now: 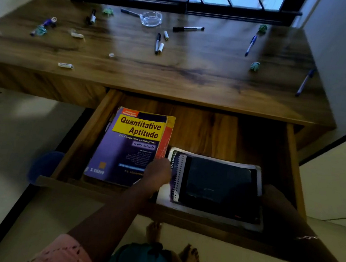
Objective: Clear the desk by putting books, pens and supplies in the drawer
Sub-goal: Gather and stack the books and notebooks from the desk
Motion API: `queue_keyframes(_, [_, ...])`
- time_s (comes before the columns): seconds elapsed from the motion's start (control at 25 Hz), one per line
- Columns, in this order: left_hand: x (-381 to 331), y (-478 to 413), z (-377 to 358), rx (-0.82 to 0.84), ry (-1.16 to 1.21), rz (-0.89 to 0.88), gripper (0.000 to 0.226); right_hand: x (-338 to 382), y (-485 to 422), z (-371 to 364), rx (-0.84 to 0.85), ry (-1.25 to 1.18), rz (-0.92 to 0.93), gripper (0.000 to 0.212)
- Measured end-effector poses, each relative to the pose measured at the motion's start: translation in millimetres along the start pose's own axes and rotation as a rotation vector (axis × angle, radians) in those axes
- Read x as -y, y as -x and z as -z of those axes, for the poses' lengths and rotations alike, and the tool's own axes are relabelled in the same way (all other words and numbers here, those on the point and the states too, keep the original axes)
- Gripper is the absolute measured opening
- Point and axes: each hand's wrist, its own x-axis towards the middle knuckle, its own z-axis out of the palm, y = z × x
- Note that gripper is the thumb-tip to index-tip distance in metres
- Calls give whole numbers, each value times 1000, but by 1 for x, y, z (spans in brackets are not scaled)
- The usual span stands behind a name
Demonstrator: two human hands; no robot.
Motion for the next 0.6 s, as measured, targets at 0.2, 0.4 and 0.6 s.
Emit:
queue_keyframes(0.2, [-2, 17, -16, -283, -46, -24, 14, 9, 21, 5, -98, 142, 44, 23])
queue_keyframes(0.4, [21, 20, -13, -445, -11, -144, 23, 32, 43, 6, -409, 266, 108, 33])
queue_keyframes(0.6, [38, 32, -3, -502, -26, -401, 28, 72, 73, -32, -549, 263, 379, 39])
